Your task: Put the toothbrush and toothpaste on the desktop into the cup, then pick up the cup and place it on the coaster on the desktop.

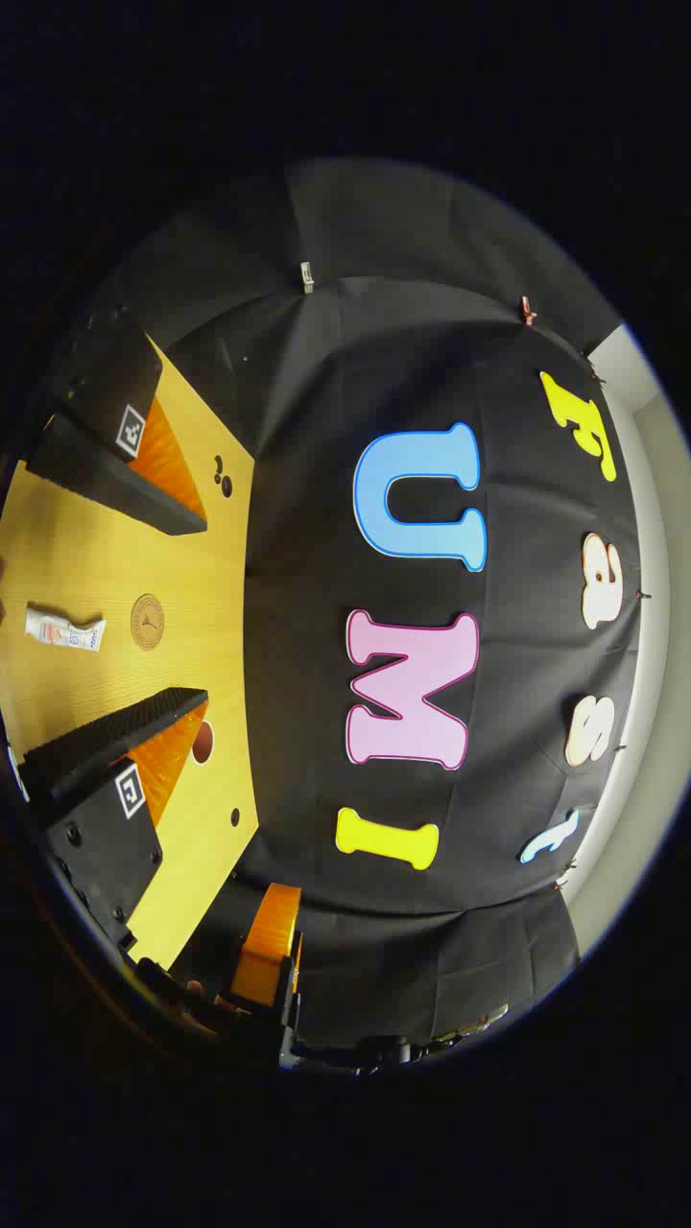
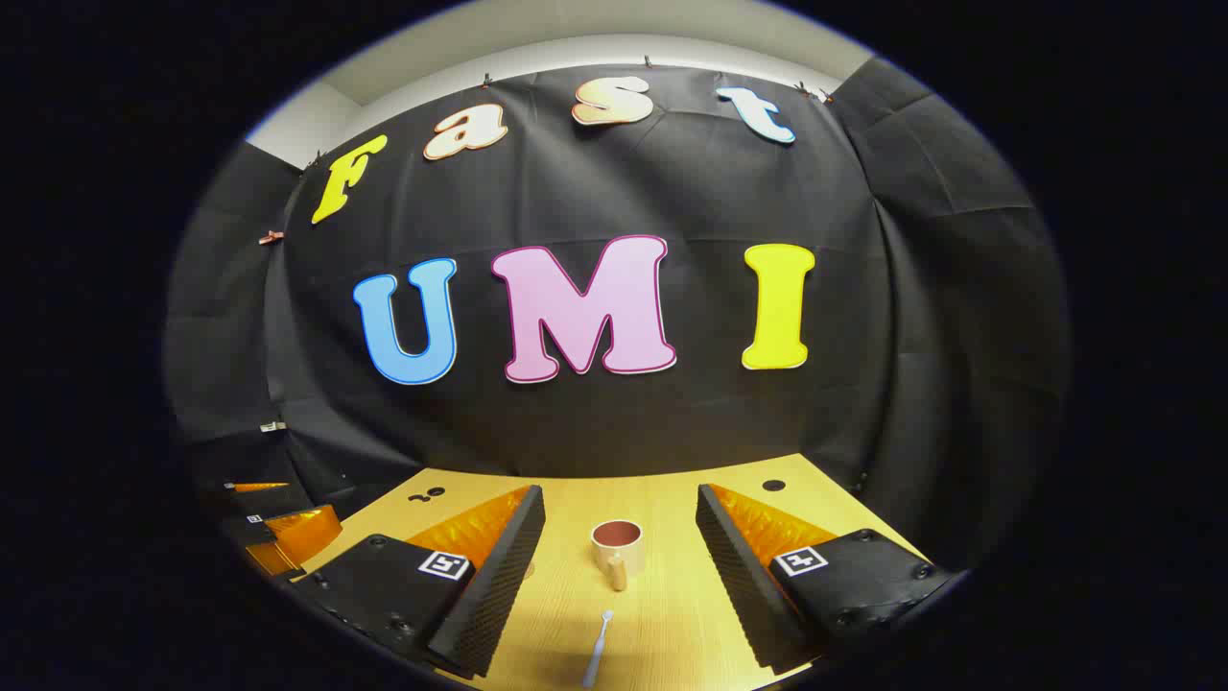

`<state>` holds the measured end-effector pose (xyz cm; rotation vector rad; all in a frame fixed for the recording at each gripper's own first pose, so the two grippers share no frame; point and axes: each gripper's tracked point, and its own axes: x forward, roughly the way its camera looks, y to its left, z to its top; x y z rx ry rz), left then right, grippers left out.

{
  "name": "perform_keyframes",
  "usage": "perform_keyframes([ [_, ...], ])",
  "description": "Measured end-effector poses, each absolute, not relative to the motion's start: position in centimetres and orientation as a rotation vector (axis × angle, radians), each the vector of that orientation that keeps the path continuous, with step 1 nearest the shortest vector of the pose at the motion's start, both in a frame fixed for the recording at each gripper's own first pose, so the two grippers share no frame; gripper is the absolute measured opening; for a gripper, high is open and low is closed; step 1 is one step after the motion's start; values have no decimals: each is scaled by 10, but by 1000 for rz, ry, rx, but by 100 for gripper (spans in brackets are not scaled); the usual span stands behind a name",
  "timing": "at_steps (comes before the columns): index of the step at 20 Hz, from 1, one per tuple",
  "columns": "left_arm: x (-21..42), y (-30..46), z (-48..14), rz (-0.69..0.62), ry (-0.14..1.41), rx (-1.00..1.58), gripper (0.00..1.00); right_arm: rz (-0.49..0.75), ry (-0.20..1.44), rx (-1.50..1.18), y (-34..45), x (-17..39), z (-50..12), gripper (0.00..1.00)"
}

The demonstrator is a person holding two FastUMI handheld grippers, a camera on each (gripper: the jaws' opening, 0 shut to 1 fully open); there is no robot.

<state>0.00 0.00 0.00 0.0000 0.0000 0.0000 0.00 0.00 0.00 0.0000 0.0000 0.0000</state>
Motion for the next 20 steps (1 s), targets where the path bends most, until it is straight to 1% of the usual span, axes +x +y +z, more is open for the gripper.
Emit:
perform_keyframes([
  [7, 3, -4, -5, 8, 19, -36, 99, -5, 18, 12, -13, -2, -6, 98],
  [15, 9, -6, -9, 17, 23, -21, 100, 6, 28, 26, -15, -3, -9, 98],
  [18, 11, -6, -11, 11, 28, -22, 100, -1, 21, 21, -18, -3, -7, 98],
  [20, 13, -12, -17, -16, 48, -17, 99, 1, 25, 14, -18, -1, -9, 98],
])
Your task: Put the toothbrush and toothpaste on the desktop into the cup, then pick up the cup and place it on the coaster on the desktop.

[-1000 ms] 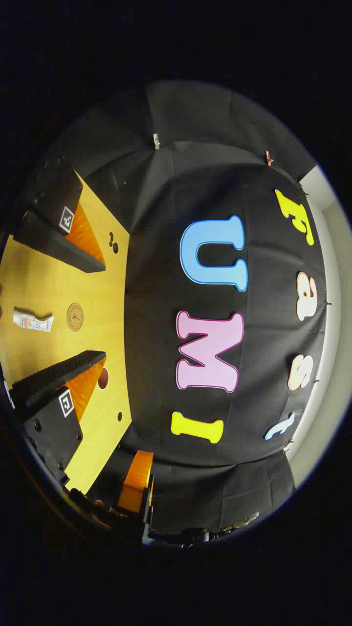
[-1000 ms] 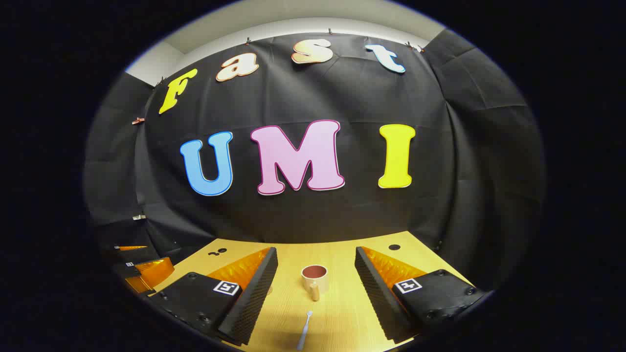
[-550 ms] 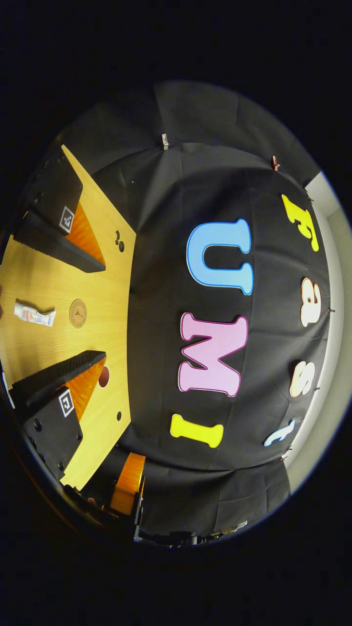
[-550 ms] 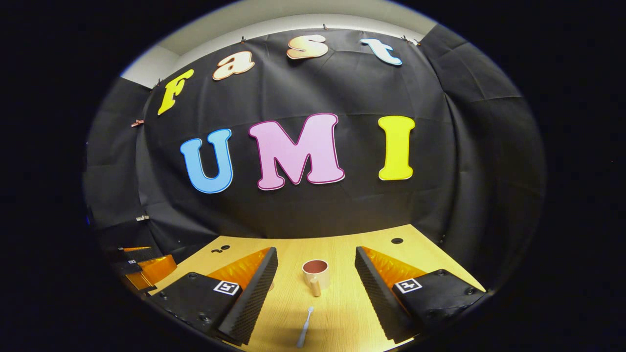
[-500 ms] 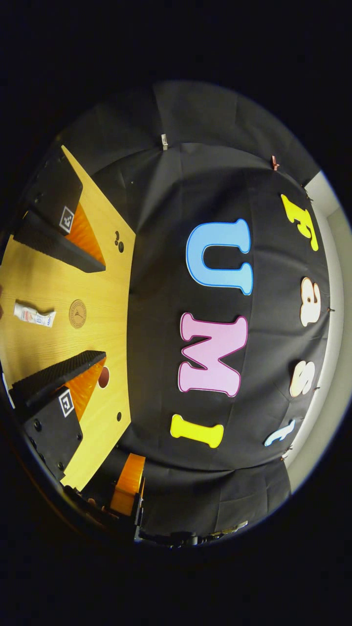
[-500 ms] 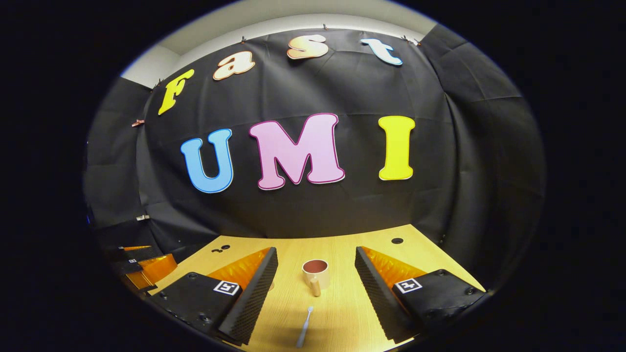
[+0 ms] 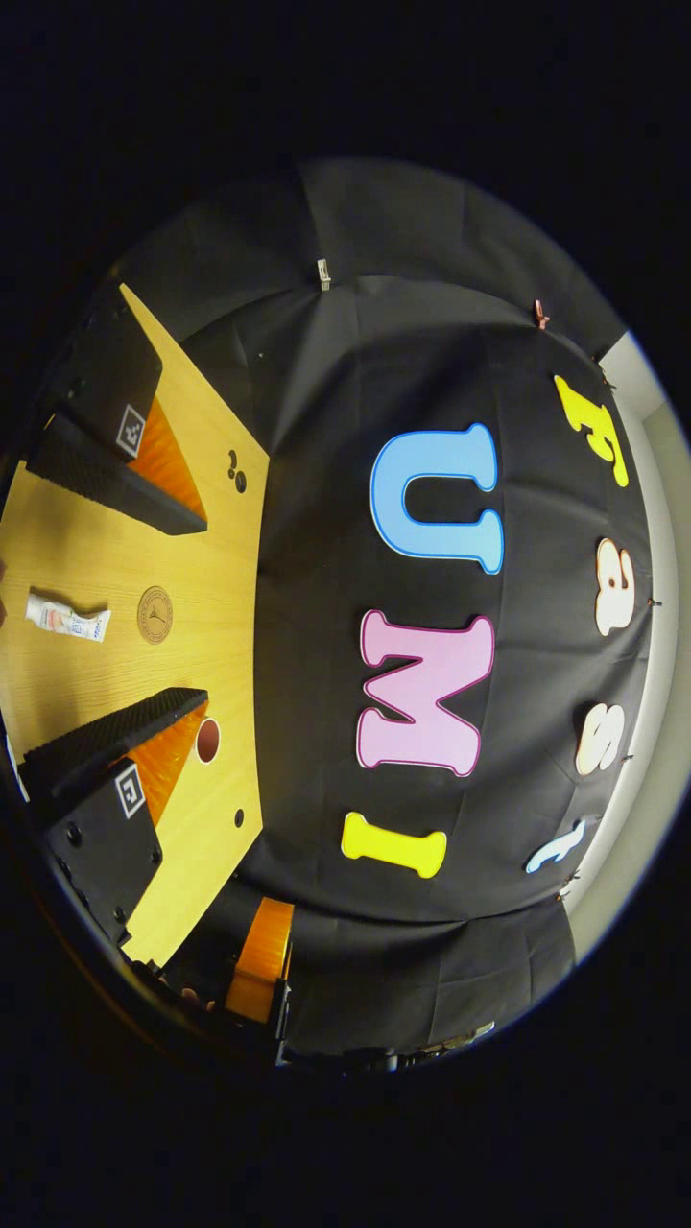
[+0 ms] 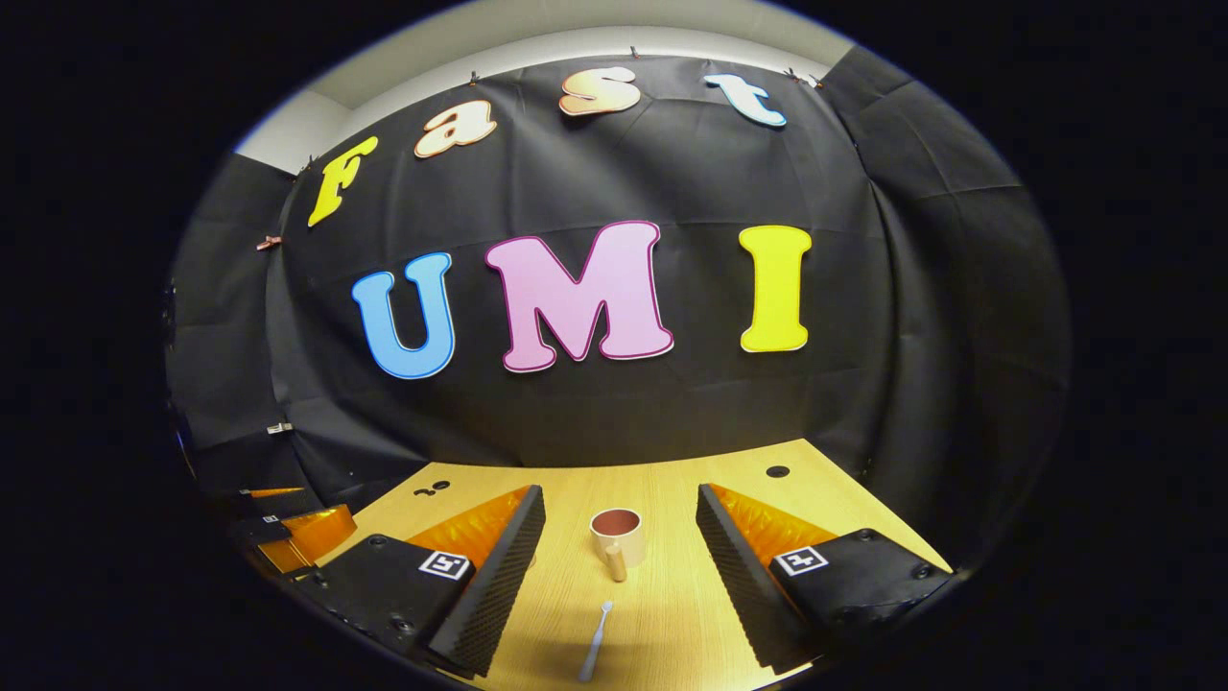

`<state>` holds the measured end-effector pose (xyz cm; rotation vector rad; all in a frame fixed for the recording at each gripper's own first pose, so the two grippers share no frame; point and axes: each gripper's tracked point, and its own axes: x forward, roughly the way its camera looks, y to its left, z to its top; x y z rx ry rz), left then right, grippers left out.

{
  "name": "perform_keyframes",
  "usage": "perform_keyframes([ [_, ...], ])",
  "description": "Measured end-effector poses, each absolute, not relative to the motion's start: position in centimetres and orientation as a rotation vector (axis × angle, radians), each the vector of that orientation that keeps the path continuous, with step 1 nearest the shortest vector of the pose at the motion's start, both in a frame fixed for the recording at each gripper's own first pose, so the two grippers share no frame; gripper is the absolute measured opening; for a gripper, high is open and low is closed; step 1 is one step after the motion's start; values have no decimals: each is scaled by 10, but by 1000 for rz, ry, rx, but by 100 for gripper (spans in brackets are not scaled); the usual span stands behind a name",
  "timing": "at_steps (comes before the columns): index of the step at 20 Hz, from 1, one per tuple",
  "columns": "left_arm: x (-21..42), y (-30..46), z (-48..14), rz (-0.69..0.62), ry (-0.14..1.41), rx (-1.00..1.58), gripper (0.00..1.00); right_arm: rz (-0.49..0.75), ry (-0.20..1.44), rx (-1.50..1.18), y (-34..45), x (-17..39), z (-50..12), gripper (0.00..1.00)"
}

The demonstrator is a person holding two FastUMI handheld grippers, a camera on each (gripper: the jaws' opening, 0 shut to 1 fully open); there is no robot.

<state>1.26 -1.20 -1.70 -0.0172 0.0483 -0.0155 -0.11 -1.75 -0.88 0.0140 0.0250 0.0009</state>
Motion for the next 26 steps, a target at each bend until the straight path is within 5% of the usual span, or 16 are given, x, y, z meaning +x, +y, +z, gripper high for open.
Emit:
perform_keyframes([
  [26, 78, -18, -258, 14, 602, -50, 100, 99, 224, -29, -78, 28, -60, 98],
])
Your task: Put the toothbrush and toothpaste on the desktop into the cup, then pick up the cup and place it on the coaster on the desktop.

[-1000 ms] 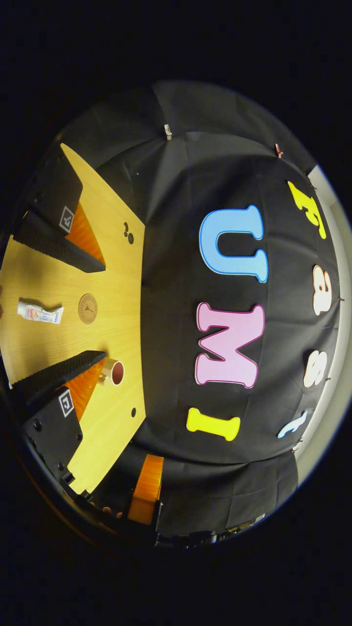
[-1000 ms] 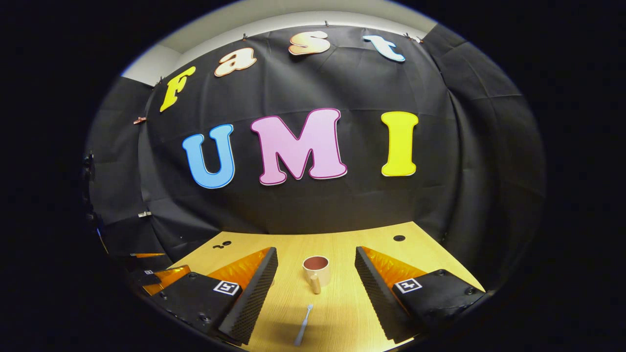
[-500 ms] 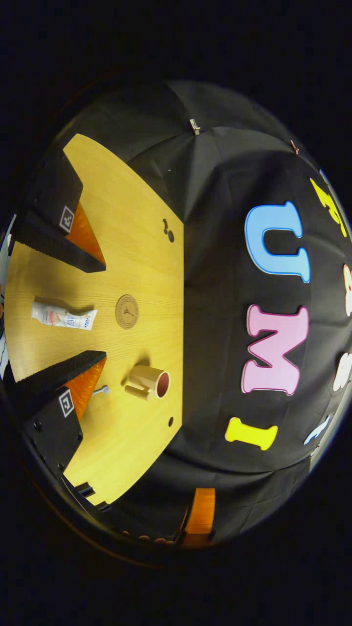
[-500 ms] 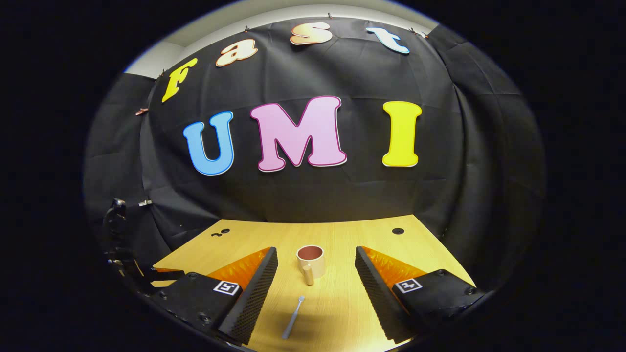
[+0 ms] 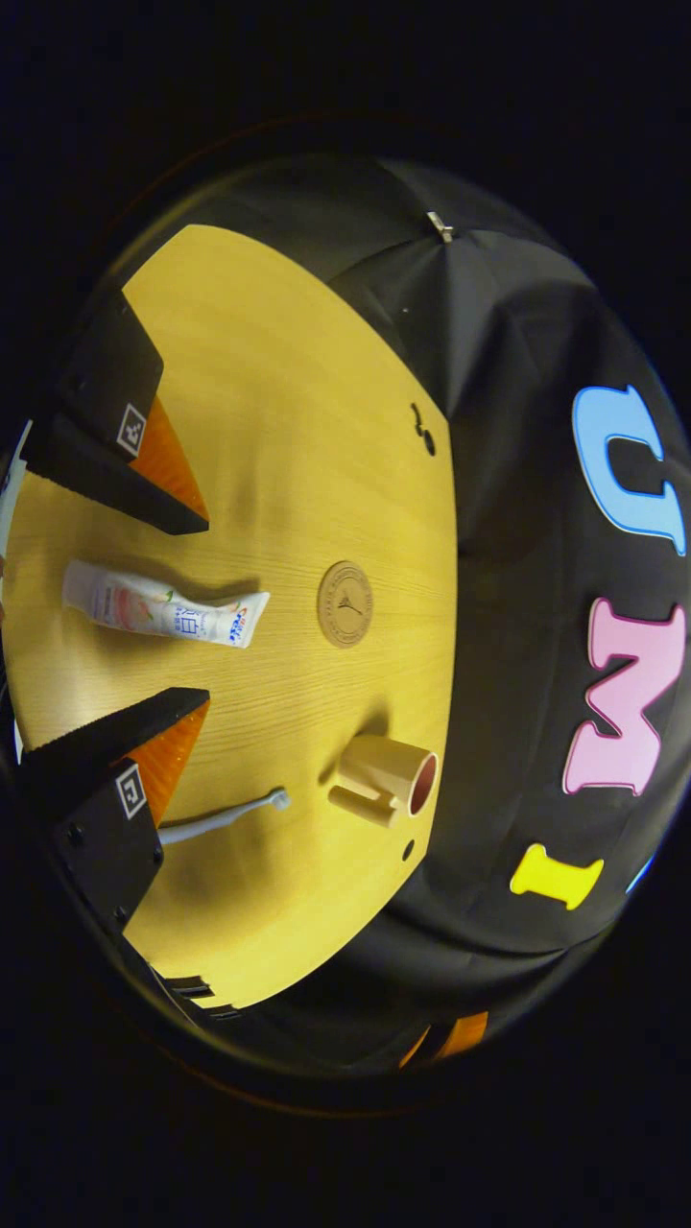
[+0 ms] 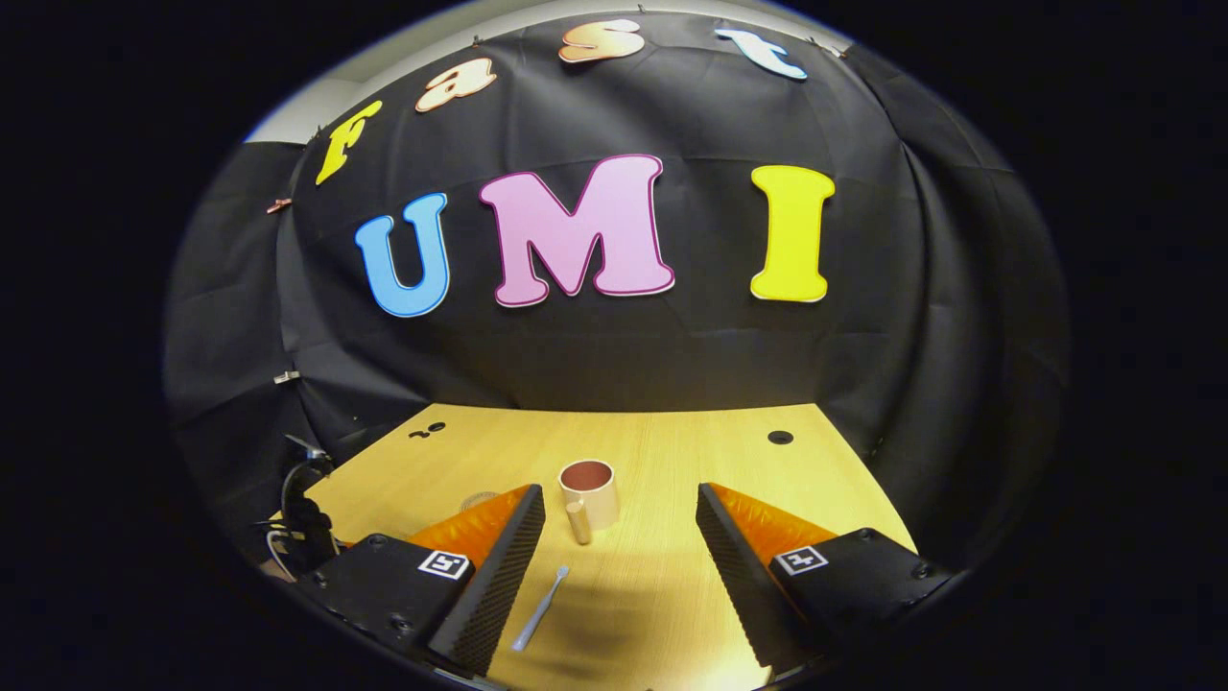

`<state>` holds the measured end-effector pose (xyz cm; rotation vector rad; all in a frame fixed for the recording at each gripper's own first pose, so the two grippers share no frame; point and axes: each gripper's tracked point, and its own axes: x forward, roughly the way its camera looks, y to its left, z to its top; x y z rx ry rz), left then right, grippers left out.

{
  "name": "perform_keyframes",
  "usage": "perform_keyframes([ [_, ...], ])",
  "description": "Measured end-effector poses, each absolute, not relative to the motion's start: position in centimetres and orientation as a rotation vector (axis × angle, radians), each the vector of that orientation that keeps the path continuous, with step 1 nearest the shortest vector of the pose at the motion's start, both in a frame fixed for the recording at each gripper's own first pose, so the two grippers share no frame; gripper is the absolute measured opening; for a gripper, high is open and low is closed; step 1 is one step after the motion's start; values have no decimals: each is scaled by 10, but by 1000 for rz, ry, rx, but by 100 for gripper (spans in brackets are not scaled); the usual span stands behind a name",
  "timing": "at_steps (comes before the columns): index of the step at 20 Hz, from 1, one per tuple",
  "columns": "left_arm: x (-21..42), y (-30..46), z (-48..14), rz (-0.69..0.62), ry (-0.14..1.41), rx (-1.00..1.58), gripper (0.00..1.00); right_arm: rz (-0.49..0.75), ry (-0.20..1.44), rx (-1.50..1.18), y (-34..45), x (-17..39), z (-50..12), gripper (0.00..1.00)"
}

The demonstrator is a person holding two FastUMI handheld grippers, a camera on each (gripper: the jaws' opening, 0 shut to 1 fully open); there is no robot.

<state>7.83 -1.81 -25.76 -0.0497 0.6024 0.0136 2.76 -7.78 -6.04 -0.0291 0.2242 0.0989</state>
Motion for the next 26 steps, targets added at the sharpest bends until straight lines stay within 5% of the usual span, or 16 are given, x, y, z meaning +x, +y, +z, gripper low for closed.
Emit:
perform_keyframes([
  [8, 90, -17, -296, 104, 720, -40, 97, 172, 290, 4, -96, 46, -81, 98],
  [9, 92, -17, -296, 110, 724, -29, 85, 176, 299, 4, -97, 48, -84, 98],
  [18, 98, -31, -295, -14, 864, 52, 38, 113, 495, 102, -82, 37, -148, 98],
  [26, 94, -16, -282, -97, 847, 84, 25, 22, 679, 58, -38, 17, -209, 99],
])
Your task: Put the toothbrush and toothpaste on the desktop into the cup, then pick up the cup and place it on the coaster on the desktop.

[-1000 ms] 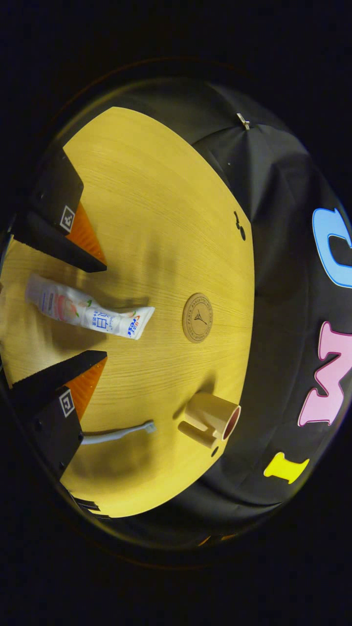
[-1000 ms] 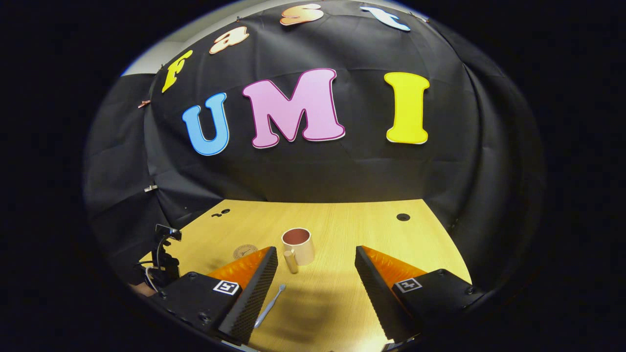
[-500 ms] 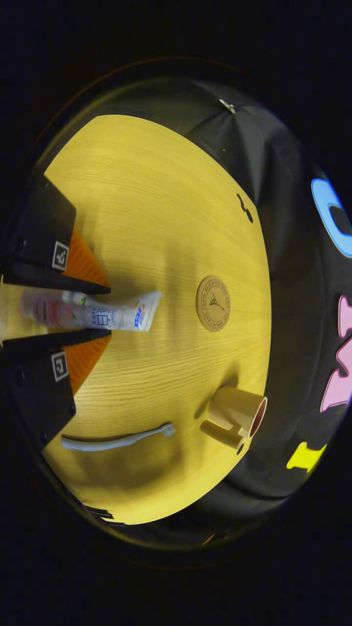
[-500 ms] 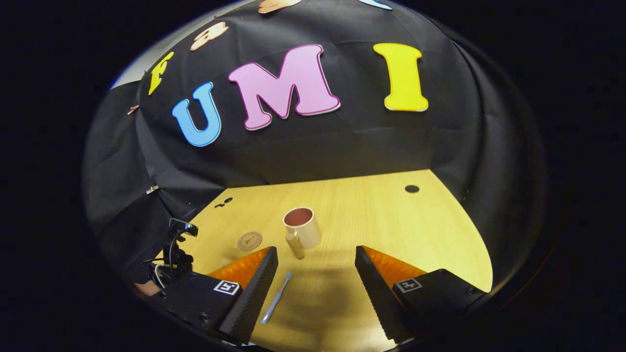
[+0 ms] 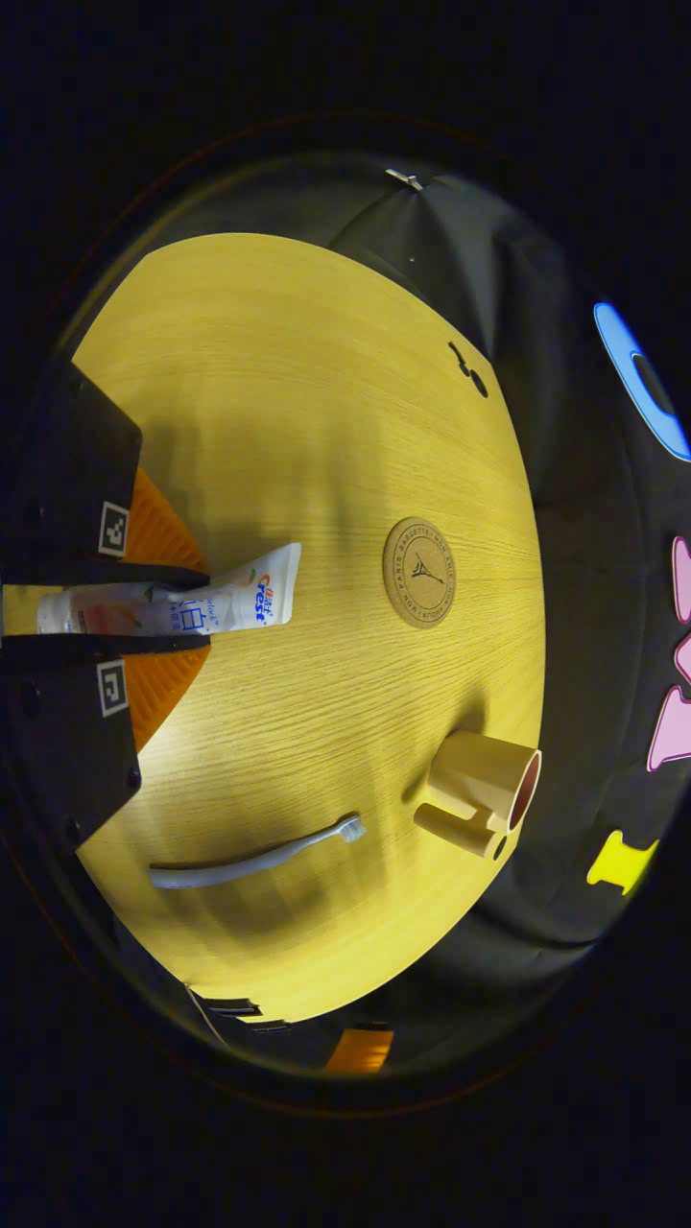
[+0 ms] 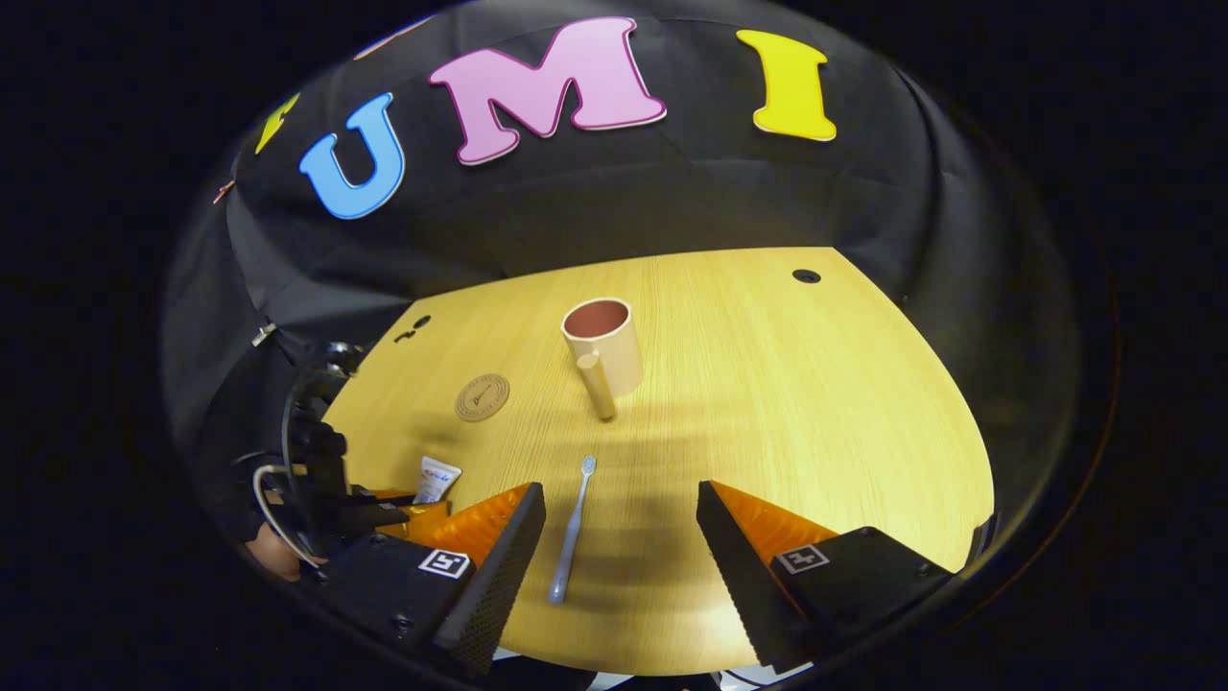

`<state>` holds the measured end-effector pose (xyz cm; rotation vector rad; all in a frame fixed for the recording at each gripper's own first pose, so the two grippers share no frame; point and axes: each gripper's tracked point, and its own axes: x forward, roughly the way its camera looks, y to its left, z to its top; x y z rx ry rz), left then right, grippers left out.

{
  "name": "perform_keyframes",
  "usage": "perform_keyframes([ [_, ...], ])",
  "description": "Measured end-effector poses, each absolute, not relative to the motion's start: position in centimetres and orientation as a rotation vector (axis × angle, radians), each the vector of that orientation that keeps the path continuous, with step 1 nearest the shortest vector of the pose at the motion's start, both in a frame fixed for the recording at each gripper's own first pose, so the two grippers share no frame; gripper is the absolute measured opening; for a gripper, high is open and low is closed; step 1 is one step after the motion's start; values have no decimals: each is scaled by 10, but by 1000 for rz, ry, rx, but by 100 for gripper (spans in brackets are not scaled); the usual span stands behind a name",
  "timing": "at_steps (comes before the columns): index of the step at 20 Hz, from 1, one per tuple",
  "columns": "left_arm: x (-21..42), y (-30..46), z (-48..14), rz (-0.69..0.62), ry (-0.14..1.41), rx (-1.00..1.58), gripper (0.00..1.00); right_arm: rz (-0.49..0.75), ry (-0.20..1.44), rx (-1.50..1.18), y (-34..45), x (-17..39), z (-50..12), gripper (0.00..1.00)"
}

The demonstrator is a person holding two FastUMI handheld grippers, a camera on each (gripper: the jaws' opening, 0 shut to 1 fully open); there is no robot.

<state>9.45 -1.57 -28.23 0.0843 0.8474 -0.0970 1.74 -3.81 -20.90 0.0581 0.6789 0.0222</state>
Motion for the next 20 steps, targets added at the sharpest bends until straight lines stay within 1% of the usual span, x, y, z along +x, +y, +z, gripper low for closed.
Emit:
perform_keyframes([
  [1, 92, -13, -279, -113, 836, 68, 25, 14, 694, 51, -30, 19, -215, 99],
  [2, 90, -10, -274, -131, 821, 54, 29, 7, 705, 48, -23, 23, -220, 99],
  [3, 87, -6, -268, -144, 806, 43, 24, -2, 720, 46, -17, 25, -226, 98],
  [8, 67, 15, -235, -184, 724, -1, 25, -70, 823, 28, -1, 33, -267, 99],
  [9, 61, 19, -231, -190, 711, -4, 20, -85, 846, 20, -1, 32, -277, 99],
  [10, 57, 23, -227, -196, 701, -5, 24, -100, 873, 10, -2, 32, -286, 99],
  [12, 49, 25, -222, -215, 685, -13, 24, -124, 924, 4, -5, 32, -301, 99],
  [14, 41, 28, -223, -226, 680, -20, 24, -143, 944, 2, -6, 35, -310, 99],
  [15, 37, 30, -226, -227, 683, -26, 29, -150, 950, -11, -7, 37, -314, 99],
  [16, 33, 31, -228, -230, 690, -35, 24, -155, 955, -25, -7, 39, -317, 99],
  [20, 25, 34, -236, -240, 712, -41, 24, -160, 1005, -55, -7, 35, -332, 98],
])
